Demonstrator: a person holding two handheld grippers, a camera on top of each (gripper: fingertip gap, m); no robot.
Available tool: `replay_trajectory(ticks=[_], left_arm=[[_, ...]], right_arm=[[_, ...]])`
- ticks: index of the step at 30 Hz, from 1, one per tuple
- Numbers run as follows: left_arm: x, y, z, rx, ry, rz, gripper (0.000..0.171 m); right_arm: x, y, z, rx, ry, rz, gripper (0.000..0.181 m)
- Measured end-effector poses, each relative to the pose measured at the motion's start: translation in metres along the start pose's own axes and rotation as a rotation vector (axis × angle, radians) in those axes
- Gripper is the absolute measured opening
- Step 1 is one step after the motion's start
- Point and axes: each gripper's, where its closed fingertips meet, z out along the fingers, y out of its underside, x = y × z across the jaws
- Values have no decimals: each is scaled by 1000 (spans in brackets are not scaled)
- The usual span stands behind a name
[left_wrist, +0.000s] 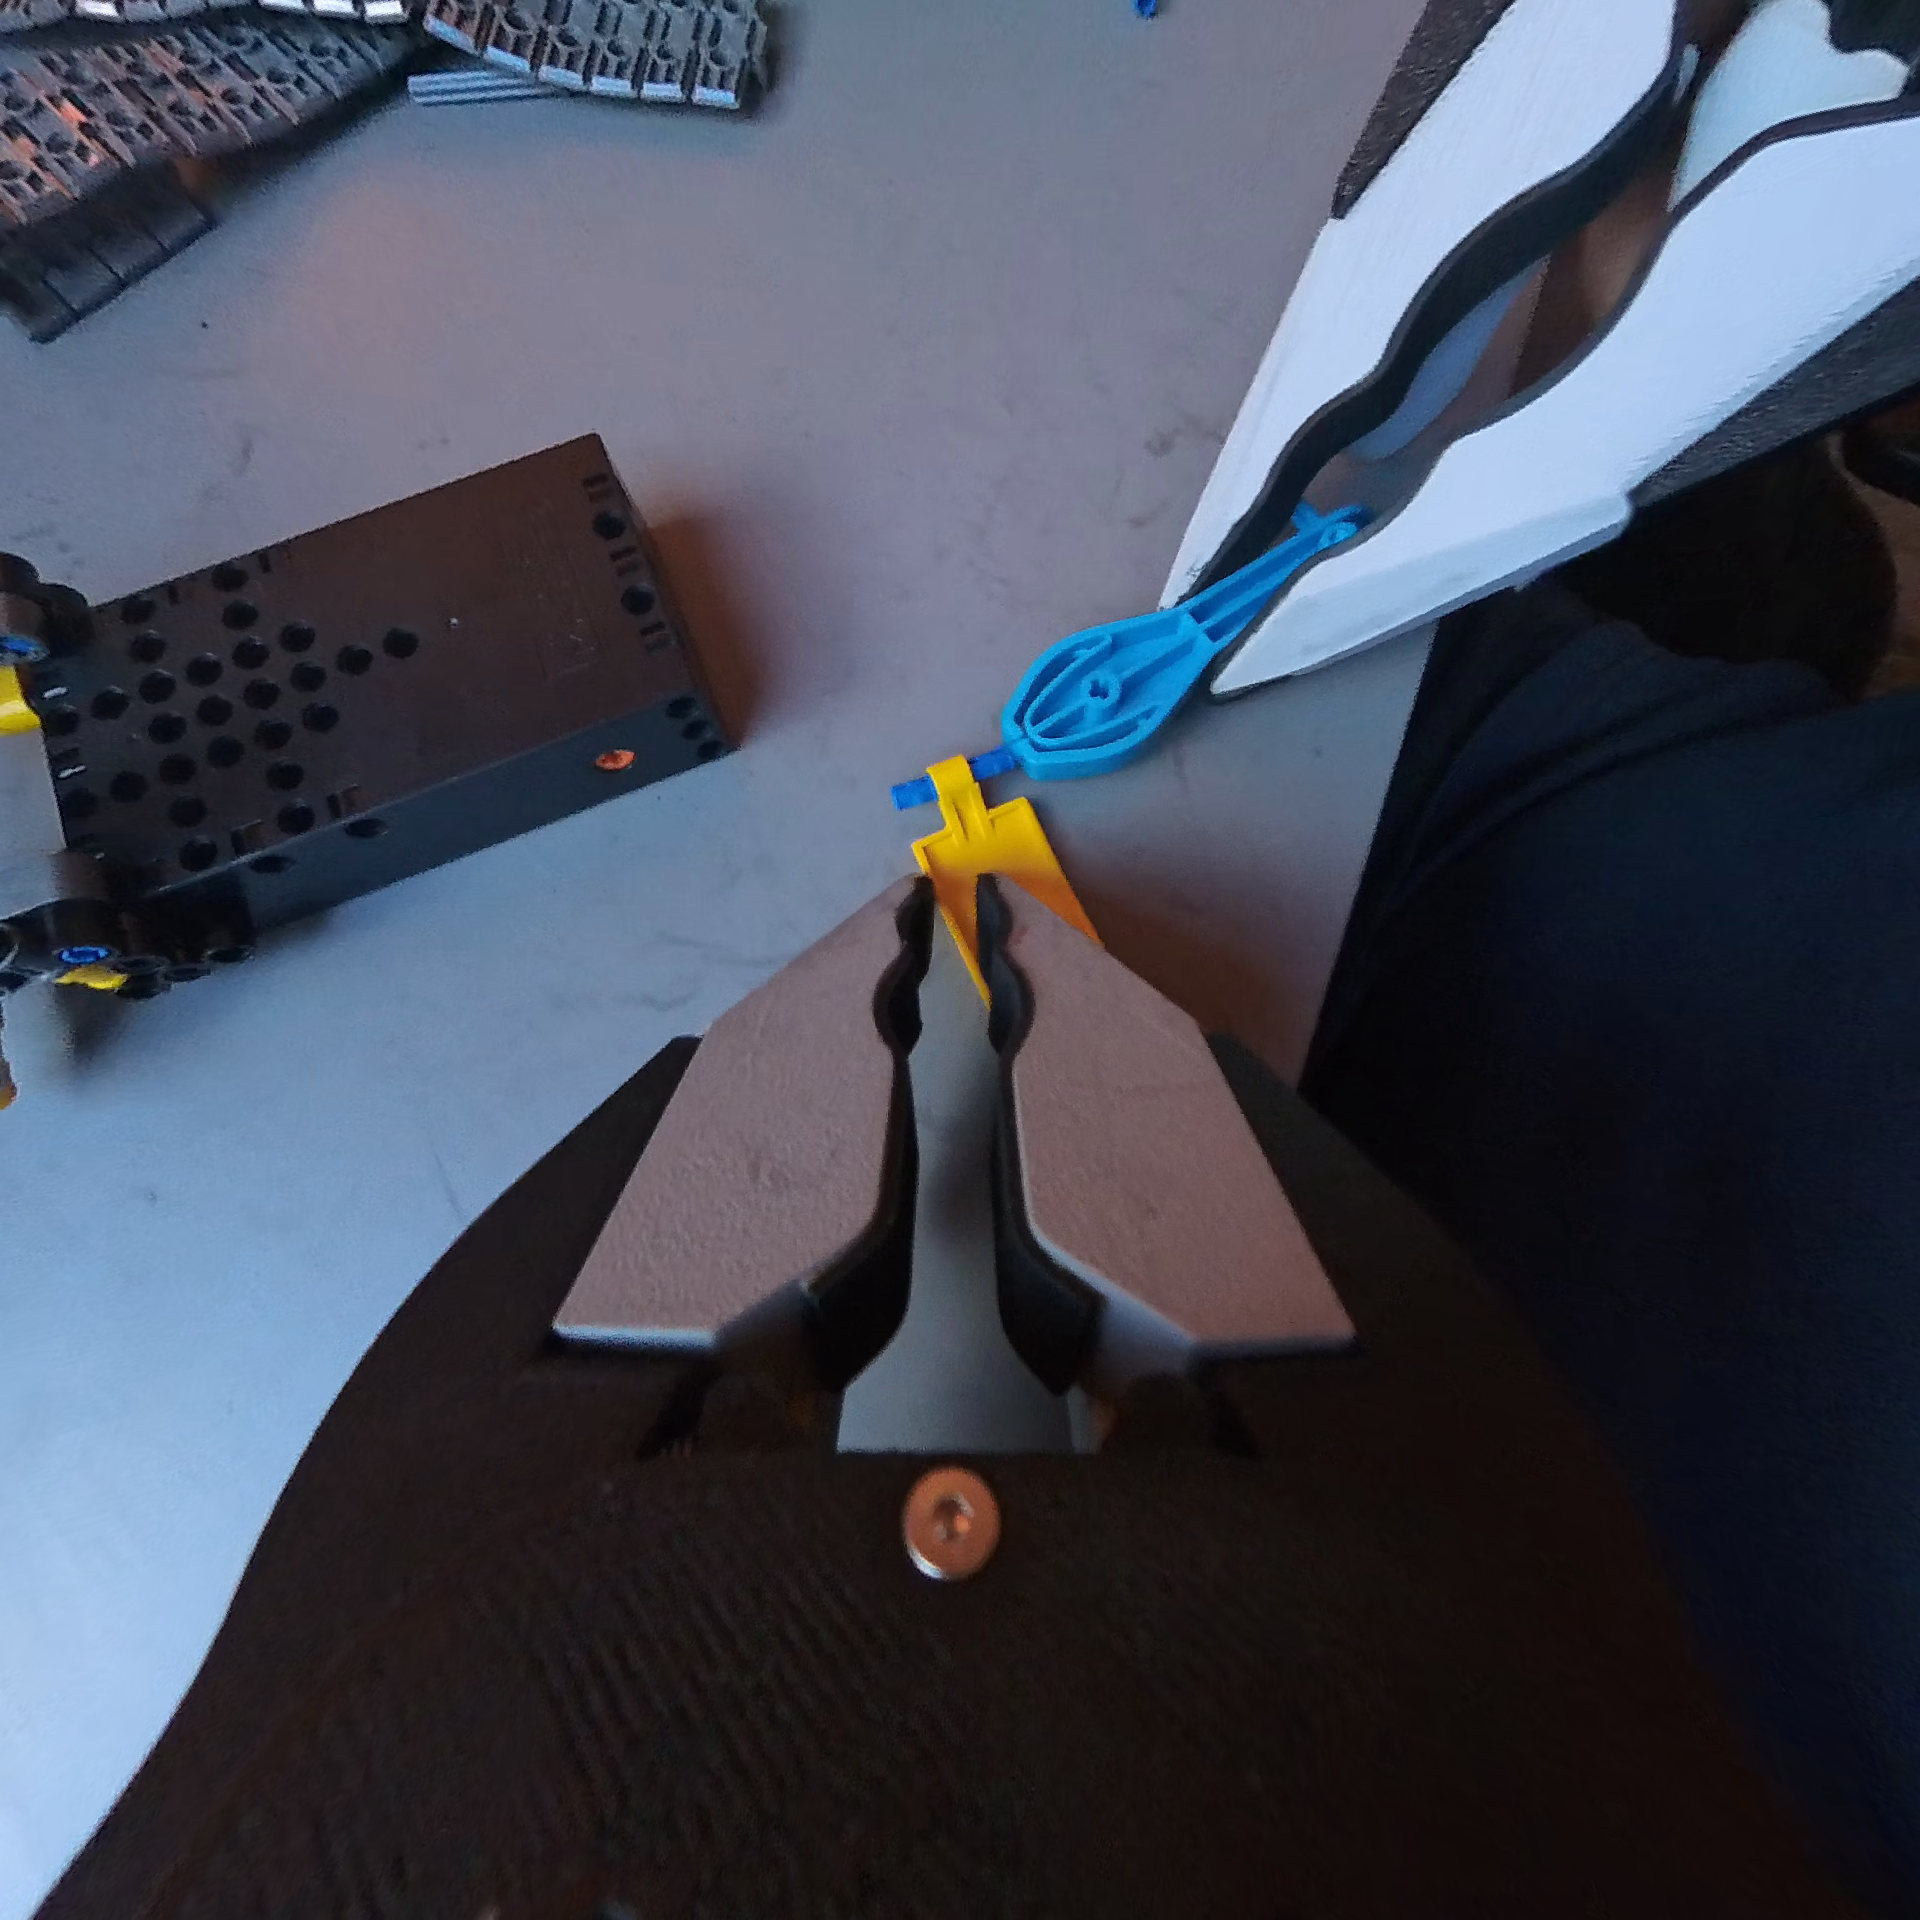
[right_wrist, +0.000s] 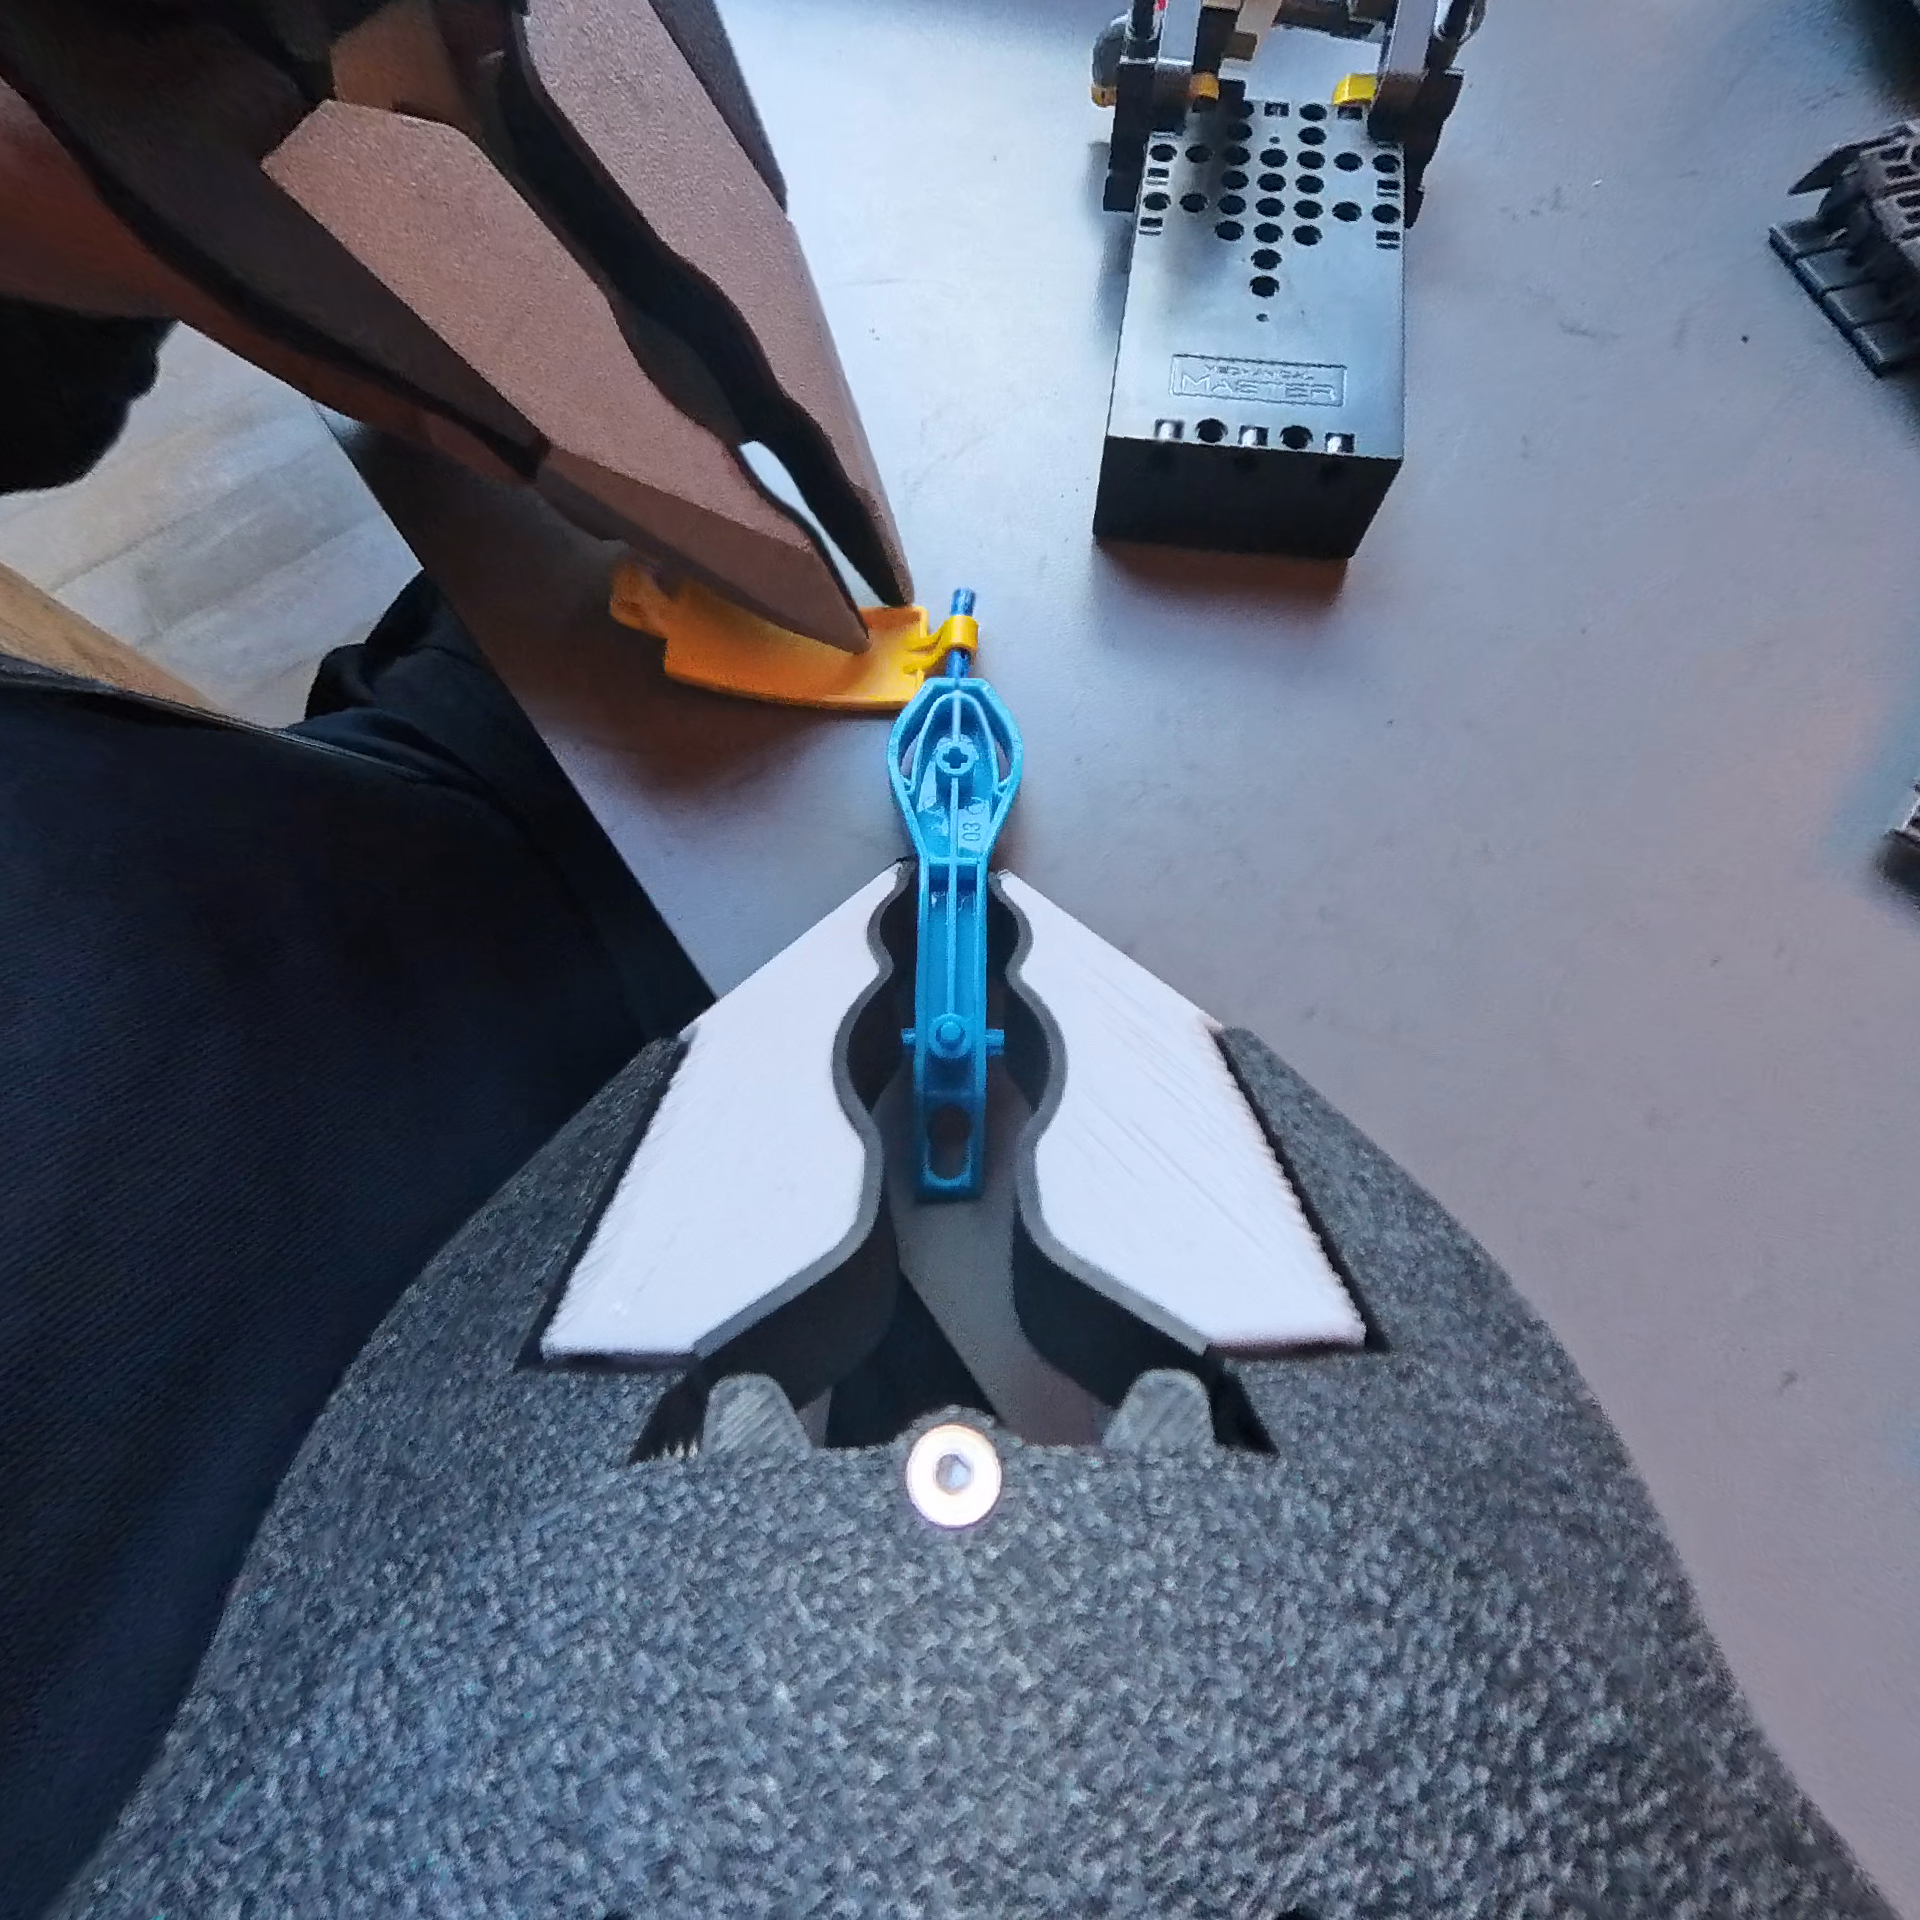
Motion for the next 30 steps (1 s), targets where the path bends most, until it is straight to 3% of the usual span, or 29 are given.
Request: replay_trajectory(ticks=[6,12,20,27,30], left_arm=[[0,-4,4,16,54,31,10],[-4,-7,7,31,103,90,0],[-5,-8,8,40,70,193,0],[-13,-11,6,26,63,62,0],[-15,-19,-10,37,47,-36,29]], right_arm=[[2,1,1,-30,-24,-56,10],[6,-1,3,-55,-96,-106,10],[13,-3,7,-158,-143,-262,11],[17,-7,12,-152,-150,-171,11],[17,-7,13,-144,-128,-131,11]])
